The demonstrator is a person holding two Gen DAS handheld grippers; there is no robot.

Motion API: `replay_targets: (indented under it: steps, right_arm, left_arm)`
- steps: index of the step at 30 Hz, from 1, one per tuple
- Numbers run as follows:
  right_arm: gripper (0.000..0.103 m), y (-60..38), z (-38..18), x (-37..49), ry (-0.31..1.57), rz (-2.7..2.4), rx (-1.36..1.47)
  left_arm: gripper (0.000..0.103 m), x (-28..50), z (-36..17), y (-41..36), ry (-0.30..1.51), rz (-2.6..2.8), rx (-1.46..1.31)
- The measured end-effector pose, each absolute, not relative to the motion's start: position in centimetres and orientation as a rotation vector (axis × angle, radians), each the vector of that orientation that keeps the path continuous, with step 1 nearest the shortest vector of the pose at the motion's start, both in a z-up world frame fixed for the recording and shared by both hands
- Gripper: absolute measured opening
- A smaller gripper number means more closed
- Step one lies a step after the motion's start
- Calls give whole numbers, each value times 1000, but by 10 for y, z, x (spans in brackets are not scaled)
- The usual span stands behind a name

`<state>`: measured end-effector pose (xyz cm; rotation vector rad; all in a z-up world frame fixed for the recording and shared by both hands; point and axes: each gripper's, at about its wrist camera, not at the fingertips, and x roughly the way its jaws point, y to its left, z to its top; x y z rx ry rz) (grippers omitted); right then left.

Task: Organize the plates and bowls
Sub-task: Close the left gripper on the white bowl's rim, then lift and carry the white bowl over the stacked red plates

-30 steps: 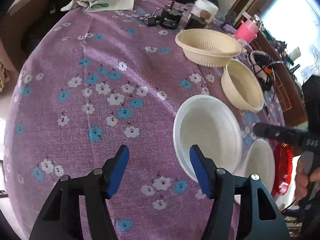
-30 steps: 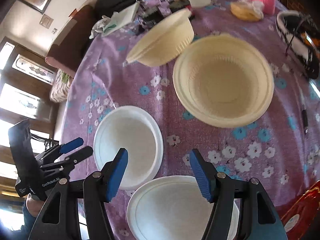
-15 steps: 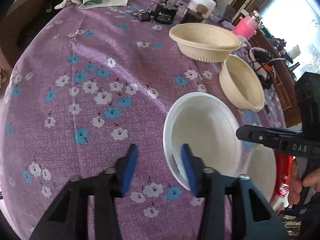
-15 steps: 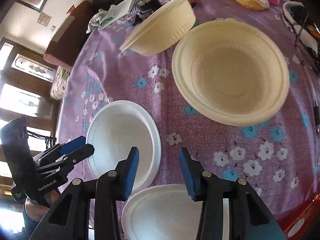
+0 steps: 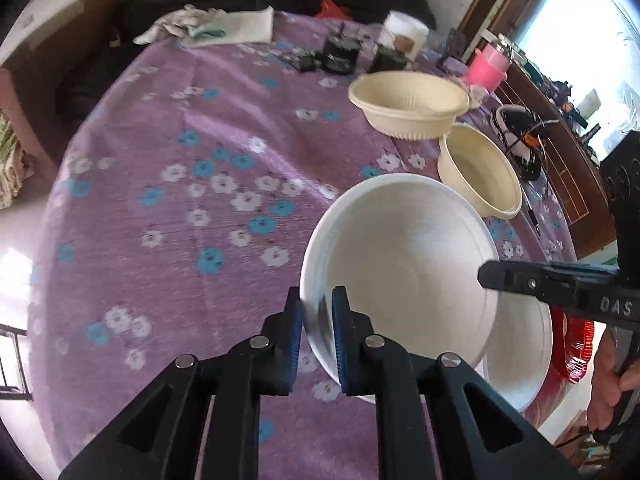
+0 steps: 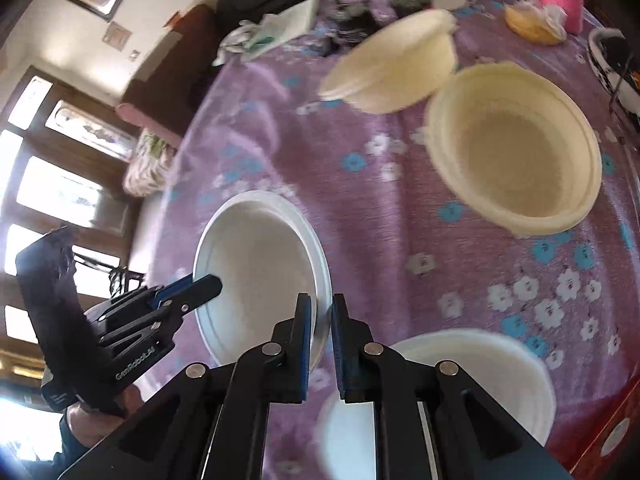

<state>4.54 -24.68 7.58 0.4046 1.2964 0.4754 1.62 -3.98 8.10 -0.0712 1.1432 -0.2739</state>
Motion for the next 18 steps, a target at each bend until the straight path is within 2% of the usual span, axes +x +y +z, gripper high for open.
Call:
replay_targets:
  steps: [9, 14, 18]
  right_arm:
    - [11, -241, 91, -4, 1275, 480, 455]
    - [11, -267, 102, -28, 1263, 457, 475]
    - [12, -298, 109, -39, 1245, 455, 476]
  left_arm:
    - [16, -15, 94, -39, 1127, -318, -67]
    - [16, -23, 108, -69, 1088, -359, -58]
    - [20, -35, 119, -101, 1067, -373, -51]
